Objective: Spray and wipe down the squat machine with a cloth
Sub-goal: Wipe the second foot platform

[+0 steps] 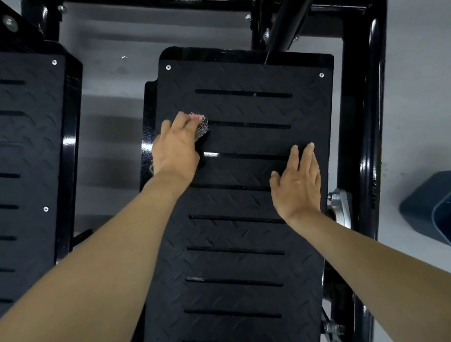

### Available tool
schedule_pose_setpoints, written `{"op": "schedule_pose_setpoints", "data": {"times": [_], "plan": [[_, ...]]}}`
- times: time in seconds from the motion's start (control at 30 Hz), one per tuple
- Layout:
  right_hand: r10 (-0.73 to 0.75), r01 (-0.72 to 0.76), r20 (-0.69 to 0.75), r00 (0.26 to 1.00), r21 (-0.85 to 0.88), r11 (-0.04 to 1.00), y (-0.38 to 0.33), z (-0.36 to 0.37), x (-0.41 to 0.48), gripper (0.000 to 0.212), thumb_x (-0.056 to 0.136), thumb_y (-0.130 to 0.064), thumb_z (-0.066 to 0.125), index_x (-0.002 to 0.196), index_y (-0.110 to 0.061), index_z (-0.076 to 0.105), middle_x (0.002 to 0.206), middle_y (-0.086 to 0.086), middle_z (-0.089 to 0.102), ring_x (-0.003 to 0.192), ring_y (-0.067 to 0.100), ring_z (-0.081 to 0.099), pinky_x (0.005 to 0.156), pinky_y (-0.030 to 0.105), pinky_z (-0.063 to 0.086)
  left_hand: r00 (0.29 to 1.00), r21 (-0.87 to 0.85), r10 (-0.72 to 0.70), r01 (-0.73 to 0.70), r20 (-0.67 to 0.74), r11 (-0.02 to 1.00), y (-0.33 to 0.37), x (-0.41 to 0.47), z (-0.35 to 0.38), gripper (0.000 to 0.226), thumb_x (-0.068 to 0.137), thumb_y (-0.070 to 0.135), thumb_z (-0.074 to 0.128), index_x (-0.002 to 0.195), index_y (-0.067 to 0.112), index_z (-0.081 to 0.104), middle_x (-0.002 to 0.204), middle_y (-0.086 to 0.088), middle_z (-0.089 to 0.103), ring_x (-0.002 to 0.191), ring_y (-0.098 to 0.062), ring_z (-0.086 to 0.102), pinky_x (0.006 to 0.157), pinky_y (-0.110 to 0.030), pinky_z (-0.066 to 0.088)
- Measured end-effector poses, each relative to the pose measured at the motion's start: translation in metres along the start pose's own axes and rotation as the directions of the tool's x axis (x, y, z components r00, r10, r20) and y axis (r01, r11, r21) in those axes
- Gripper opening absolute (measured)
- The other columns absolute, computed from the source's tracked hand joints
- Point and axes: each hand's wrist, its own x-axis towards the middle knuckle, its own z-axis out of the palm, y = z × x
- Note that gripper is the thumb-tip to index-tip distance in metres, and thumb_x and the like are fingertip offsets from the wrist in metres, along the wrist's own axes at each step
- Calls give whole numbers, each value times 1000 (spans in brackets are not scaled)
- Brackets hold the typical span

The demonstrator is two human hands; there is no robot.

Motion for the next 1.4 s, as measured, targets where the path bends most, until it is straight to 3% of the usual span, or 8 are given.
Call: {"op": "schedule_pose_setpoints", "data": {"times": [0.17,0.23,0.5,0.63,0.83,1.07,1.27,1.4], "plan": [[9,-9,4,1000,7,1000,0,0,-2,67,101,-32,35,152,-8,-1,157,16,-16,147,28,-5,121,40,5,978,-43,-207,206,-5,978,45,6,1,49,87,-5,51,133,11,48,131,-7,40,115,-27,41,85,-38,48],[4,-4,1,1000,3,1000,1,0,-2,67,101,-32,36,152,-8,-1,157,16,-16,147,28,-6,121,40,5,977,-74,-211,212,19,974,63,8,6,47,89,-2,51,134,11,48,133,-7,39,118,-26,40,88,-38,48],[25,-25,-21,999,-6,1000,14,-1,0,69,101,-34,37,152,-9,-1,158,16,-14,147,27,-5,120,38,4,988,-20,143,-142,58,990,142,3,12,46,88,5,58,132,15,50,132,-6,46,120,-24,43,92,-35,47],[36,-36,-22,999,-8,999,21,-2,1,72,100,-38,39,152,-9,-2,158,16,-14,147,28,-4,119,37,2,944,-22,296,-296,143,955,155,-3,17,71,84,9,67,145,15,33,148,-4,32,132,-23,32,100,-35,40],[41,-41,-15,999,-22,999,21,-5,-3,67,101,-32,37,152,-8,0,158,17,-12,147,29,-2,119,38,4,860,99,480,-500,170,860,119,4,6,71,88,-1,52,150,19,23,154,2,24,127,-26,33,100,-36,35],[21,-21,10,1000,-14,1000,15,-4,-9,66,101,-31,36,152,-8,1,158,18,-13,147,29,-4,120,40,5,937,46,317,-326,146,944,57,3,4,83,84,-13,45,150,31,22,158,7,18,118,-25,36,99,-35,37],[15,-15,24,1000,-6,1000,10,1,-15,65,101,-31,35,152,-8,0,157,17,-14,147,30,-3,121,41,6,997,-147,68,-61,42,987,17,-3,3,82,79,-19,45,143,32,39,153,6,33,111,-24,42,94,-35,42],[18,-18,32,999,-1,1000,10,4,-22,66,101,-31,36,152,-9,0,158,17,-14,147,29,-3,121,40,5,997,-240,-80,75,-15,968,11,-13,5,80,79,-20,43,143,27,40,151,5,37,106,-24,41,88,-35,46]]}}
